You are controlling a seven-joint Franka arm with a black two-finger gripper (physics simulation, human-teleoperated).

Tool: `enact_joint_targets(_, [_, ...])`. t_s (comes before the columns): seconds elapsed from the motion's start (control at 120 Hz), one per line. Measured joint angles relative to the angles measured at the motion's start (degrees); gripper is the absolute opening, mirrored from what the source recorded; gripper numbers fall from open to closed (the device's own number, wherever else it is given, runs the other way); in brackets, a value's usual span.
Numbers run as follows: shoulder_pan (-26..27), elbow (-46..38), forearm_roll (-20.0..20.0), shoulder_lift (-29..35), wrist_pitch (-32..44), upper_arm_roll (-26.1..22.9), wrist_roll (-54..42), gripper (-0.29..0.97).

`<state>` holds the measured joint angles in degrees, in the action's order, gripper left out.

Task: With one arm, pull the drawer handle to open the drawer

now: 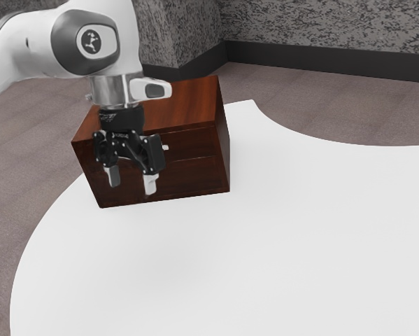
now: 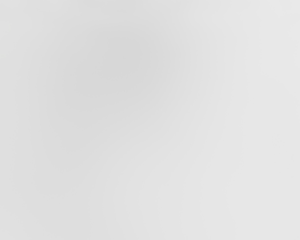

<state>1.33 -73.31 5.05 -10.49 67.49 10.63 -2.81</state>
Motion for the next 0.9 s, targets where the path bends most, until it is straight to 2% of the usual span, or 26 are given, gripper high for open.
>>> enact_joint_targets(0.15, [-1.7, -0.3, 2.0, -0.1, 6.0, 0.3, -0.7, 0.68])
enact_joint_targets(0.342, [-1.8, -0.3, 2.8, 0.0, 9.4, 0.2, -1.3, 0.68])
enact_joint_targets(0.45, [-1.5, 4.1, 2.7, 5.4, 10.1, 0.4, -1.5, 0.68])
enact_joint_targets(0.542, [-2.0, 5.3, 2.6, 6.6, 10.9, 0.5, -1.7, 0.68])
enact_joint_targets(0.683, [-1.8, 4.8, 1.6, 5.5, 11.7, 2.5, -7.1, 0.68])
enact_joint_targets(0.758, [-4.3, 4.6, 1.1, 5.1, 11.5, 2.8, -11.8, 0.68])
enact_joint_targets(0.825, [-7.0, 4.2, -0.8, 4.3, 10.8, 2.9, -15.6, 0.68])
enact_joint_targets(0.9, [-7.7, 3.2, -3.8, 3.0, 10.7, 2.9, -20.2, 0.68])
